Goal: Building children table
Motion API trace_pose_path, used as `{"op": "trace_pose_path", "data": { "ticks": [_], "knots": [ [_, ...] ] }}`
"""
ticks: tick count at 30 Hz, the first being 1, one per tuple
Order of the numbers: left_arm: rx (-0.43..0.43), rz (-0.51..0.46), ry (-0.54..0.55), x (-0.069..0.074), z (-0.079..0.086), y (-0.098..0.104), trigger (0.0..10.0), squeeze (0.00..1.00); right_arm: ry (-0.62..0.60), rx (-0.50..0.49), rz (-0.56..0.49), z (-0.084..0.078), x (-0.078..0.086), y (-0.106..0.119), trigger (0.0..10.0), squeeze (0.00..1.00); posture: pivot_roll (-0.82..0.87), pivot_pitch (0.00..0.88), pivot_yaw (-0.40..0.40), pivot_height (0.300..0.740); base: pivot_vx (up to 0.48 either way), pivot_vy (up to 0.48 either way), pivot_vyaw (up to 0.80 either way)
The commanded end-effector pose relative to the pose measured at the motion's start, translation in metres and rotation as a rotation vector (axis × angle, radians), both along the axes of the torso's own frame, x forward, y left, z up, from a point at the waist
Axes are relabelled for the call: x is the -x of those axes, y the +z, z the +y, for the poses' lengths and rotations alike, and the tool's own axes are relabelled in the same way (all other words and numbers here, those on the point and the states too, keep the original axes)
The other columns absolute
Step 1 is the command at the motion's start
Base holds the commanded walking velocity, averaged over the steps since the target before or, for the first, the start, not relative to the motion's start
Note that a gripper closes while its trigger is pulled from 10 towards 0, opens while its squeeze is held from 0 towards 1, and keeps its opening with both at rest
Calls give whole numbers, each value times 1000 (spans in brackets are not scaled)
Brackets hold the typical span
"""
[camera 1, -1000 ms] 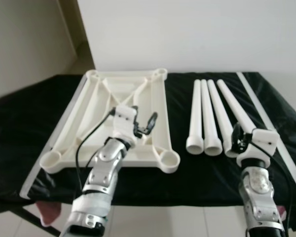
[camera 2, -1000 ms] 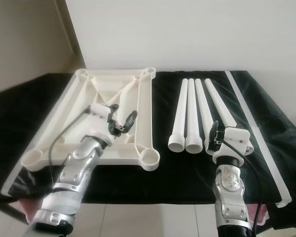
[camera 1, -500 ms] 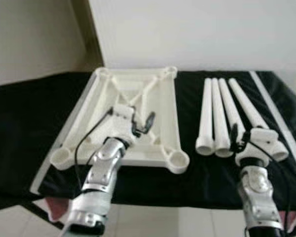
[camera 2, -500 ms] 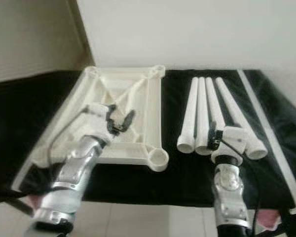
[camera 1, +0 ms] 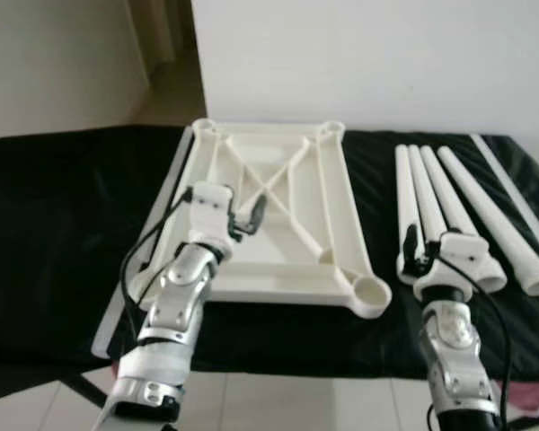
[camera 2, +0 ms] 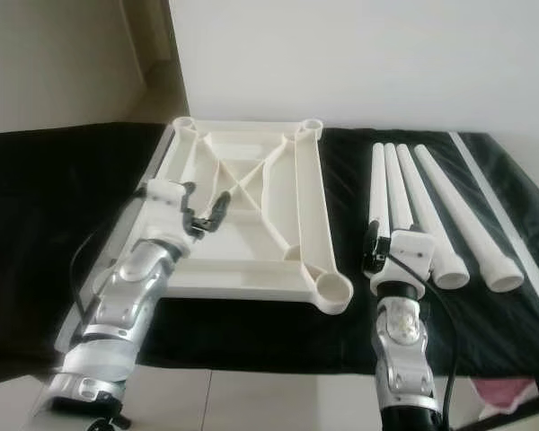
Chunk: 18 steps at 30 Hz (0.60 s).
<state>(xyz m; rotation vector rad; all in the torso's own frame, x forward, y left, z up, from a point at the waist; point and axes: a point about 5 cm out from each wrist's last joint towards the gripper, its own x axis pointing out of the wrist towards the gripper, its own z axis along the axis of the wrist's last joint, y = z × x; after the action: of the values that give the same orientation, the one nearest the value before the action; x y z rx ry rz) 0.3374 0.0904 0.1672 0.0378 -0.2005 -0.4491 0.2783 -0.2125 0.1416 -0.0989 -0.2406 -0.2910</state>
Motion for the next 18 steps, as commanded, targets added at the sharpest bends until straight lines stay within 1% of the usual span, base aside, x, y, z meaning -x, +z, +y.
{"op": "trace_pose_path", "data": {
  "ticks": [1, 3, 8, 10, 11, 12, 14, 15, 18],
  "knots": [
    [-16, 16, 18, 0, 0, -4, 10000, 0, -11, 0, 19, -3, 0, -2, 10000, 0, -1, 0, 7, 740, 0, 0, 0],
    [-17, 28, 25, 0, 0, -6, 10000, 0, -13, -1, 23, -3, 0, -2, 10000, 0, -1, 0, 7, 740, 0, 0, 0],
    [33, 114, 8, -1, -1, -12, 10000, 0, -25, 7, 36, -4, 0, -1, 10000, 0, 0, 0, 17, 740, 0, 0, 0],
    [35, 112, -1, 0, -2, -11, 10000, 0, -24, 7, 37, -4, 1, -1, 10000, 0, 6, 0, 8, 740, 0, 0, 0],
    [44, 113, -33, 1, -3, -10, 10000, 0, -9, 8, 44, -2, 2, -2, 10000, 0, 3, 0, 7, 740, 0, 0, 0],
    [44, 113, -33, 1, -3, -10, 10000, 0, -9, 8, 44, -2, 2, -2, 10000, 0, 3, 0, 7, 740, 0, 0, 0],
    [56, 134, -111, 4, -9, -11, 10000, 0, -1, 1, 60, -2, 3, -3, 10000, 0, -2, 0, 7, 740, 0, 0, 0],
    [56, 134, -111, 4, -9, -11, 10000, 0, -1, 1, 60, -2, 3, -3, 10000, 0, -2, 0, 7, 740, 0, 0, 0],
    [10, 108, -191, 12, -17, -12, 10000, 0, -3, 0, 63, -6, 2, -2, 10000, 0, -2, 0, 5, 740, 0, 0, 0]
  ]
}}
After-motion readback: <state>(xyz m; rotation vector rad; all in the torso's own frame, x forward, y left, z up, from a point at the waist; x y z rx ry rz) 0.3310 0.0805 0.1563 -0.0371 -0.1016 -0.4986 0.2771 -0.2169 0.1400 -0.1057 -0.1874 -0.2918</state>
